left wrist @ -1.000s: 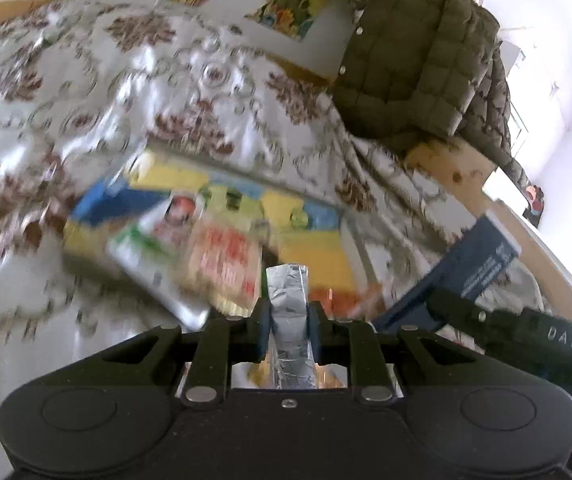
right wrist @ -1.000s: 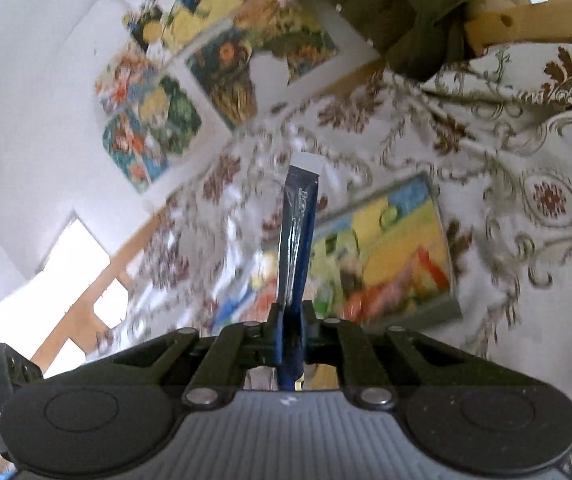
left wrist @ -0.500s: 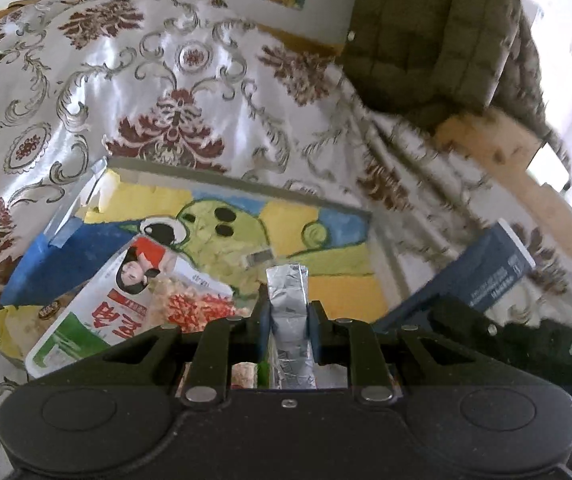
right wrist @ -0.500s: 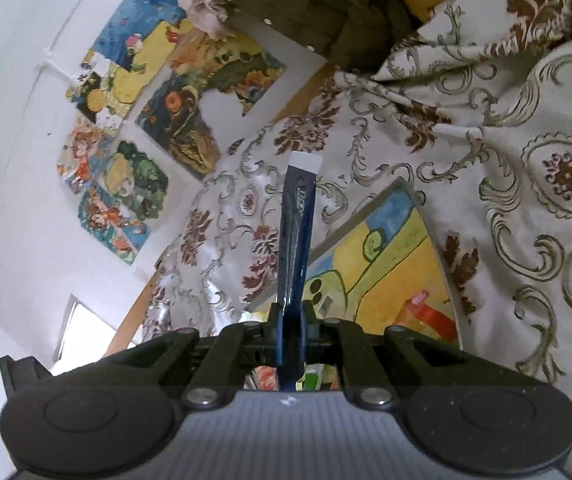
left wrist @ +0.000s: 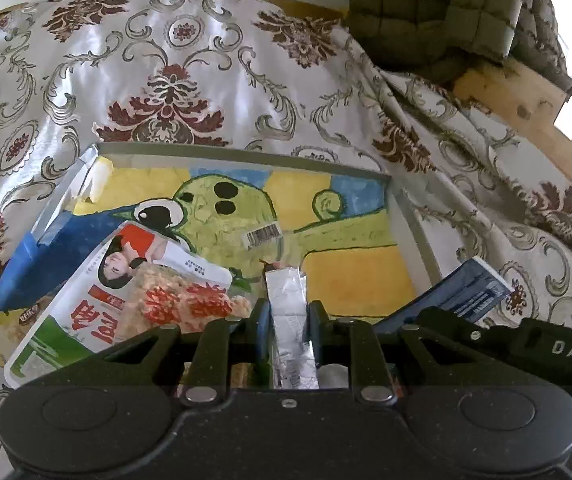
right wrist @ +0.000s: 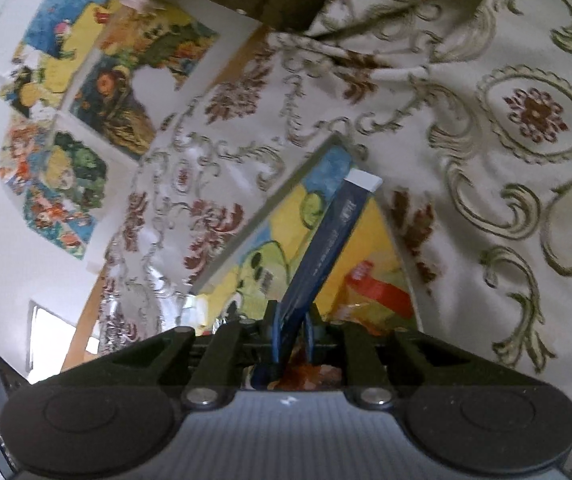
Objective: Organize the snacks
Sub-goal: 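Lower both packets into the grey tray and open both tools, then withdraw both open tools from the tray toward the gold pouch and mandarin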
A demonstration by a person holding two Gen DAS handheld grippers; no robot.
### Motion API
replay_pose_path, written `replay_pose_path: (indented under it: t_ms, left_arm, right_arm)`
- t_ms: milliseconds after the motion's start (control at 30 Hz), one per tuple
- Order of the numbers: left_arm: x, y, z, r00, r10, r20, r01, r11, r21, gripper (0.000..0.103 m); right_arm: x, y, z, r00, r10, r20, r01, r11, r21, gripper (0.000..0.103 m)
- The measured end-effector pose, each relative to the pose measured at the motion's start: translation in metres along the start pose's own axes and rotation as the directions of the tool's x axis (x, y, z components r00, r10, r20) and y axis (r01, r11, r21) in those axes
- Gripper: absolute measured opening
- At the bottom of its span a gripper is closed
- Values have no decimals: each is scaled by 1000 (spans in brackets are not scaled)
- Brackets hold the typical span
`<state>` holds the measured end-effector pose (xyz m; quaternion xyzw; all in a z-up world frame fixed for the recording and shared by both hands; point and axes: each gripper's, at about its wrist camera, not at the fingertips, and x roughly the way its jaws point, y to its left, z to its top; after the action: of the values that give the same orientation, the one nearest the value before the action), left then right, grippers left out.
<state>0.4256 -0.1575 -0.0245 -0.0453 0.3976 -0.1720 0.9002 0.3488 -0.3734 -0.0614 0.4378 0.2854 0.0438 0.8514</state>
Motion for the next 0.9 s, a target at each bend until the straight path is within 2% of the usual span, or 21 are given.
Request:
replay_pose_path:
  t_ms: [67, 200, 333, 433, 500, 700, 800, 900]
  left_arm:
    - [0, 0, 0, 1000, 13, -5, -13, 1000, -7, 24]
    - [-6, 1, -1, 1000, 15, -1, -15, 1000, -26, 35]
    - [-17, 0, -2, 1000, 24, 12, -23, 999, -28, 45]
    - [-31, -1, -2, 999, 23, 43, -22, 999, -36, 57]
    - [-43, 0, -3, 996, 28, 79, -25, 999, -45, 70]
    - [-83, -1, -8, 986, 41, 161, -32, 998, -57, 86]
    - [-106, -2, -13, 978, 45, 202, -33, 998, -58, 91]
    - [-129, -4, -20, 972, 49, 228, -37, 998, -56, 96]
  right_arm:
    - [-1, 1, 2, 1000, -10, -9, 10, 1000, 9, 18]
    - [-7, 5, 4, 1000, 5, -19, -5, 1000, 15, 46]
    - [-16, 11, 8, 1000, 9, -18, -9, 1000, 4, 60]
    - [-25, 11, 10, 1000, 26, -8, -26, 999, 23, 70]
    - [-33, 11, 12, 999, 38, 2, -38, 999, 31, 78]
    - [-61, 15, 12, 997, 58, 42, -57, 998, -17, 89]
    - [-77, 22, 7, 996, 67, 50, -63, 995, -73, 96]
    - [-92, 36, 1, 998, 40, 56, -30, 987, -159, 100]
